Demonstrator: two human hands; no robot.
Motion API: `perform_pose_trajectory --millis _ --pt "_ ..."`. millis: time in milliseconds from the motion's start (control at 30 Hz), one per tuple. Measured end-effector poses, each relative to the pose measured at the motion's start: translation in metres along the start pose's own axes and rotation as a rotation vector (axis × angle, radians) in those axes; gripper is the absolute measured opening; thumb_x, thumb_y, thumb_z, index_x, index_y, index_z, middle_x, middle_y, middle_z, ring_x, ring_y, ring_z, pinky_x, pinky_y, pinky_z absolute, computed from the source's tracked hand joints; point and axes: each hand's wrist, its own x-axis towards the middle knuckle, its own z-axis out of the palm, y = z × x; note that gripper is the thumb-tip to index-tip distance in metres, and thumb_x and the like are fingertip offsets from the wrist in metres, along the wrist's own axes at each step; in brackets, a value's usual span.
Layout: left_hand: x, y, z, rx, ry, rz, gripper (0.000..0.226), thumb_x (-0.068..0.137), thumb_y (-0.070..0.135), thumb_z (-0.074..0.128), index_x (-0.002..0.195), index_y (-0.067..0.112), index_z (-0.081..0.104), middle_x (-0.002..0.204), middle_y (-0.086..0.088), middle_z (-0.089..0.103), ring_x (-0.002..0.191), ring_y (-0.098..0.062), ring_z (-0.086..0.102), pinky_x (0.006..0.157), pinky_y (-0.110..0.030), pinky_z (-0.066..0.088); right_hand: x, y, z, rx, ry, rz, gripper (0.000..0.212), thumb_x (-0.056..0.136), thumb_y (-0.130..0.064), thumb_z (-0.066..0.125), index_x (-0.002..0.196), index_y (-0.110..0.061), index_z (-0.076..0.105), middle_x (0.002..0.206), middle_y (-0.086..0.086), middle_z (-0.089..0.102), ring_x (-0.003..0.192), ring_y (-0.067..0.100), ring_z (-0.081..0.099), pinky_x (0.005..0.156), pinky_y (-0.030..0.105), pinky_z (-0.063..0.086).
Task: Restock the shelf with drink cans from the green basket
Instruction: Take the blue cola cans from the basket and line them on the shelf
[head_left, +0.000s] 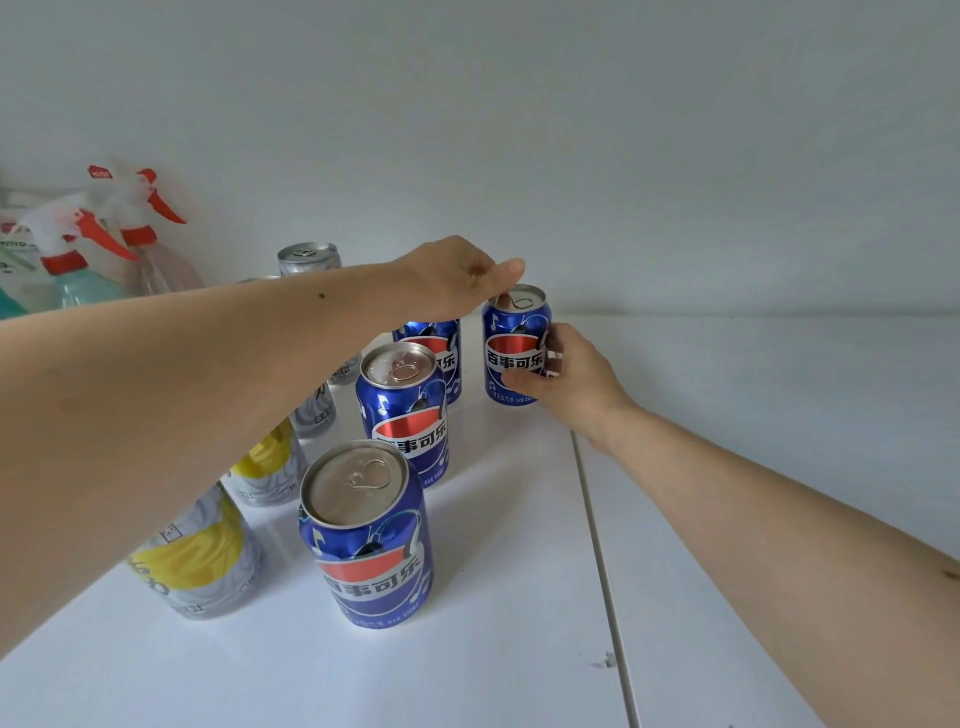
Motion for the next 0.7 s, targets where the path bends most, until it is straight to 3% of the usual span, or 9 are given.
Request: perform_pose_trajectory --millis 100,167,333,467,700 --pt "-0.008 -0.001 -0.004 -0.042 0.043 0.012 0.059 0.095 0.056 0.034 0.13 0.015 0.057 0.138 -0.006 0.055 0.126 -0.023 0.049 0.1 -0.034 0.038 -0.007 -0.004 -0.002 -0.067 0.022 0.065 0.091 0.075 -0.025 0.084 0.149 -0.016 0.031 0.147 0.01 0.042 0.133 0.027 0.046 0.108 0.045 0.043" --pt "-0.016 -0.002 -0.008 -0.082 0.076 0.02 0.057 0.094 0.056 0.038 0.13 0.016 0.057 0.138 -0.004 0.055 0.125 -0.022 0.05 0.1 -0.034 0.039 -0.017 -0.006 -0.006 -0.098 0.046 0.092 0.094 0.075 -0.027 0.083 0.15 -0.016 0.028 0.15 0.01 0.038 0.136 0.026 0.042 0.109 0.043 0.041" --pt "-0.046 -0.007 -0.009 -0.17 0.195 0.108 0.039 0.092 0.049 0.052 0.117 0.022 0.065 0.118 0.009 0.063 0.104 -0.007 0.055 0.085 -0.023 0.042 -0.057 -0.015 -0.012 -0.155 0.143 0.106 0.077 0.079 -0.032 0.08 0.143 -0.011 0.041 0.145 0.008 0.046 0.132 0.024 0.046 0.108 0.038 0.041" --pt "-0.079 -0.005 -0.004 -0.282 0.353 0.147 0.028 0.091 0.038 0.059 0.11 0.02 0.068 0.106 0.01 0.068 0.093 -0.005 0.061 0.07 -0.011 0.042 -0.1 -0.021 -0.013 -0.236 0.224 0.055 0.057 0.084 -0.03 0.074 0.133 -0.011 0.053 0.138 0.006 0.054 0.127 0.022 0.051 0.104 0.032 0.043" --pt "-0.157 -0.002 0.007 -0.374 0.572 0.168 0.018 0.089 0.029 0.057 0.101 0.021 0.069 0.099 0.012 0.068 0.088 -0.001 0.062 0.071 -0.008 0.046 -0.177 -0.03 -0.003 -0.296 0.339 -0.049 0.036 0.092 -0.025 0.062 0.125 -0.013 0.058 0.129 0.006 0.06 0.123 0.021 0.054 0.106 0.036 0.041"
